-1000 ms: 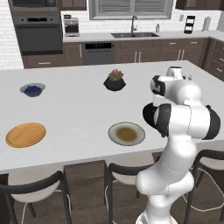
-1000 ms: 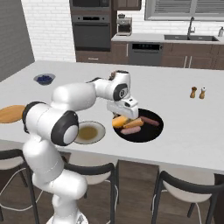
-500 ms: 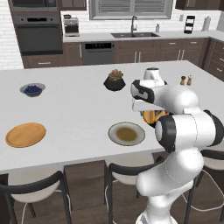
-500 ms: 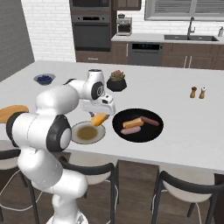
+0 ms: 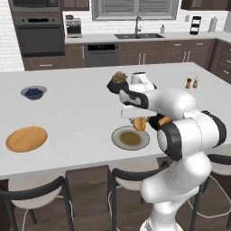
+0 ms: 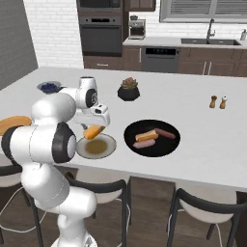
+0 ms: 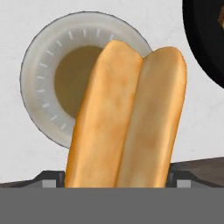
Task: Place one bun and one sausage from the bowl on each plate.
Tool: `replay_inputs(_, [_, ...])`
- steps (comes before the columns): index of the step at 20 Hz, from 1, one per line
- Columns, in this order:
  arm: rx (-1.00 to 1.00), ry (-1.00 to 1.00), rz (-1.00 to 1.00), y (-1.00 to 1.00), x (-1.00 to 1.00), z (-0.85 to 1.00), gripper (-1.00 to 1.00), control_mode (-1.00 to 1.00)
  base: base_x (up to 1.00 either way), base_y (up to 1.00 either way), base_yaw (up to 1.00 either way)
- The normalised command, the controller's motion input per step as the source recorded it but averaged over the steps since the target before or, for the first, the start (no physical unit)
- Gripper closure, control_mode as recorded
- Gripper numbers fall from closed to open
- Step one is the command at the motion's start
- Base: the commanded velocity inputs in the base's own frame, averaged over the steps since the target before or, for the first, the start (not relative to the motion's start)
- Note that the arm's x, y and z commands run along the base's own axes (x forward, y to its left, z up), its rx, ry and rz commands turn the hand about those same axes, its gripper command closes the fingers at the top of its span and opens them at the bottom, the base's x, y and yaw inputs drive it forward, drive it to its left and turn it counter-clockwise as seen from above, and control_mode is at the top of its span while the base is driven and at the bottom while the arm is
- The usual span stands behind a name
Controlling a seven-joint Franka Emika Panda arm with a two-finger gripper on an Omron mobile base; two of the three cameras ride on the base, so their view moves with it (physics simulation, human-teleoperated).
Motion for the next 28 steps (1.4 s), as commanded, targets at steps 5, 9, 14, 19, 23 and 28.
replay_inputs(5, [0.02,0.03,0.00,-0.05,0.20,-0.35,1.00,-1.00,0.00,0.00,0.00])
replay_inputs(9, [0.00,0.01,0.00,-0.01,0.23,-0.64,1.00,-1.00,0.00,0.00,0.00])
replay_inputs(14, [0.00,0.00,0.00,-0.01,0.20,-0.65,1.00,-1.00,0.00,0.00,0.00])
replay_inputs(19, [0.00,0.00,0.00,0.00,0.05,-0.20,1.00,-1.00,0.00,0.00,0.00])
replay_inputs(23, [0.00,0.00,0.00,0.00,0.04,-0.13,-1.00,-1.00,0.00,0.00,0.00])
replay_inputs(28, [0.00,0.00,0.00,0.00,0.01,-0.05,-1.00,-1.00,0.00,0.00,0.00])
